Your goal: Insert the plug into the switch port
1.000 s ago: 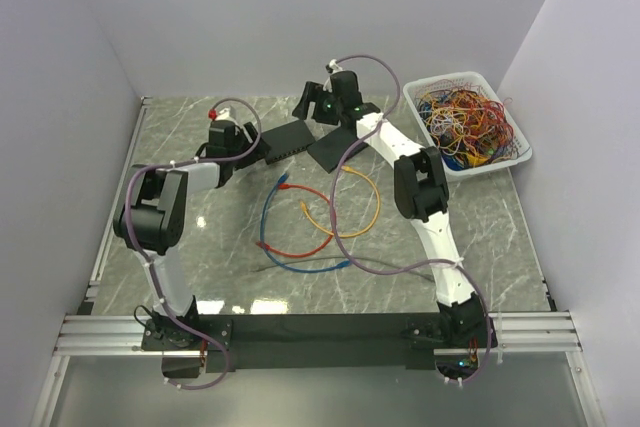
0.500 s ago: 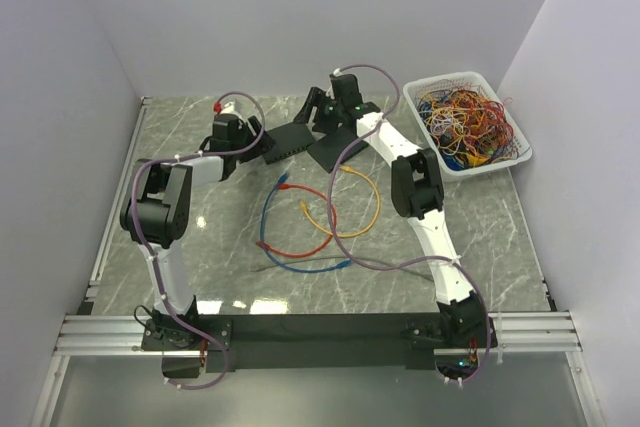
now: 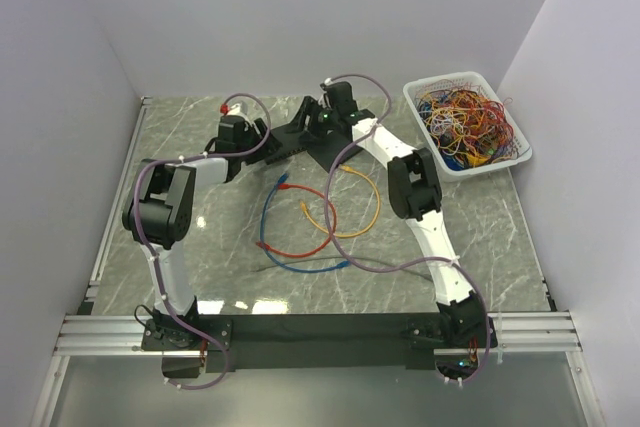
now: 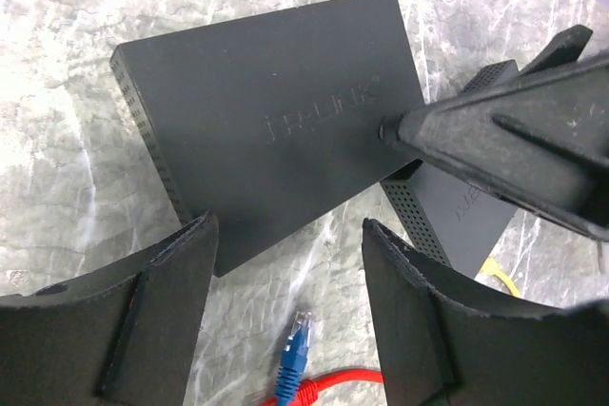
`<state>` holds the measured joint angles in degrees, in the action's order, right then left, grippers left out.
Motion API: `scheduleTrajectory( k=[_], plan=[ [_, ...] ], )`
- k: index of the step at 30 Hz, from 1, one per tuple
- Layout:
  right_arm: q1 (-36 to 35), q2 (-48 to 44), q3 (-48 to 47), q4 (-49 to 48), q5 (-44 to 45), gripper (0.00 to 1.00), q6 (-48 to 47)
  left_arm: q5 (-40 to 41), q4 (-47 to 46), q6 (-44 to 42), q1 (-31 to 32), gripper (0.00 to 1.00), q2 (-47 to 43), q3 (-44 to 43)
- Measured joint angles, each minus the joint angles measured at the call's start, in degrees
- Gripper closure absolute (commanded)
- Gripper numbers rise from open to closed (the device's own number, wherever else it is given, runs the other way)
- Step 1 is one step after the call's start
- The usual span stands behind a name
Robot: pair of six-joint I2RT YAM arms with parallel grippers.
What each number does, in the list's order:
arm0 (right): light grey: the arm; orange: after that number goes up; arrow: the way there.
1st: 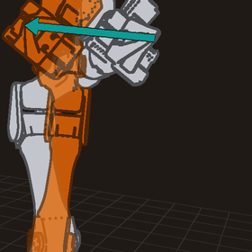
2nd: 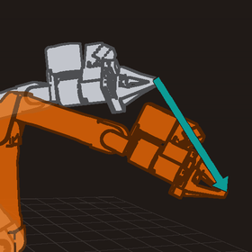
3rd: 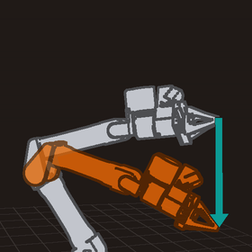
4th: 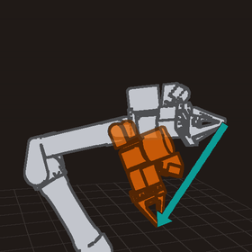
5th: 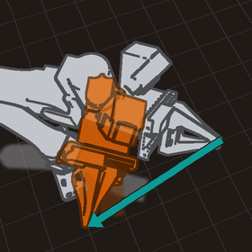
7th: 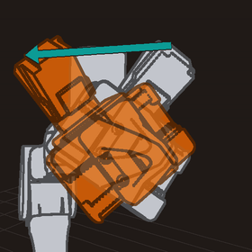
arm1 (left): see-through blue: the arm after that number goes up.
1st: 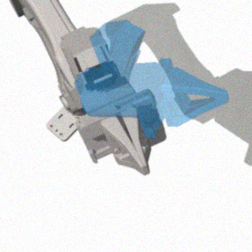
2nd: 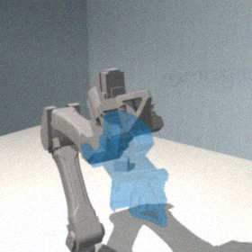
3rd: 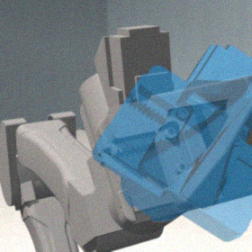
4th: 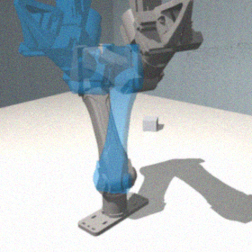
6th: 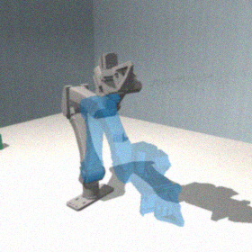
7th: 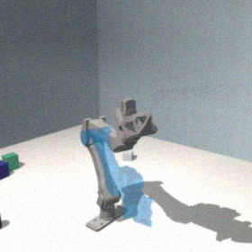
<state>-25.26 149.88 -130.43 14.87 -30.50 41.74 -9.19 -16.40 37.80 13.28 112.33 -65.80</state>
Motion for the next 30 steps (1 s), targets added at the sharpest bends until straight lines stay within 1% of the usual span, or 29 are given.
scheduleTrajectory(
  k=[2, 5, 7, 10, 13, 15, 18, 20, 23, 25, 27, 30],
  plan=[
    [0.0, -1.4, 3.2, -2.3, -0.1, 0.34, 0.0, 0.3, -0.2, -0.2, 0.0, 0.30, -0.1, 0.2],
    [0.2, -7.6, 13.8, -6.1, 0.8, 0.35, -0.2, 1.9, 1.4, -1.5, 0.0, 0.30, -0.7, -0.1],
    [0.4, -11.7, 20.0, -7.3, 1.7, 0.35, -0.4, 3.1, 4.3, -2.9, -0.2, 0.30, -0.7, -2.2],
    [0.9, -14.1, 21.9, -7.6, 3.5, 0.35, -0.8, 4.6, 7.7, -4.3, -0.6, 0.30, 0.2, -8.2],
    [2.2, -13.5, 17.9, -6.1, 5.2, 0.36, -0.8, 5.0, 8.3, -4.5, -1.8, 0.30, 2.1, -14.7],
    [3.3, -11.0, 11.6, -4.1, 6.2, 0.36, -0.6, 4.9, 7.9, -4.1, -2.9, 0.30, 3.7, -17.4],
    [4.8, -3.4, -3.6, 0.0, 7.4, 0.38, -0.2, 4.5, 8.0, -3.9, -4.3, 0.31, 6.4, -18.2],
    [5.5, -0.2, -8.8, 2.4, 7.6, 0.38, 0.0, 4.0, 8.3, -3.6, -4.9, 0.31, 8.5, -18.2],
    [6.1, 1.5, -9.2, 6.4, 8.4, 0.39, 0.2, 3.0, 9.5, -3.0, -4.8, 0.31, 11.5, -17.9],
    [5.9, 2.7, -9.1, 9.5, 8.2, 0.44, 0.2, 2.3, 9.8, -2.3, -4.6, 0.31, 12.4, -17.6],
    [5.4, 4.3, -9.9, 12.3, 6.7, 0.45, 0.5, 1.8, 9.8, -1.8, -4.3, 0.31, 12.3, -17.6],
    [3.9, 5.2, -10.7, 13.3, 3.4, 0.45, 0.5, 1.6, 9.4, -1.1, -3.7, 0.31, 12.2, -17.0]
  ],
)
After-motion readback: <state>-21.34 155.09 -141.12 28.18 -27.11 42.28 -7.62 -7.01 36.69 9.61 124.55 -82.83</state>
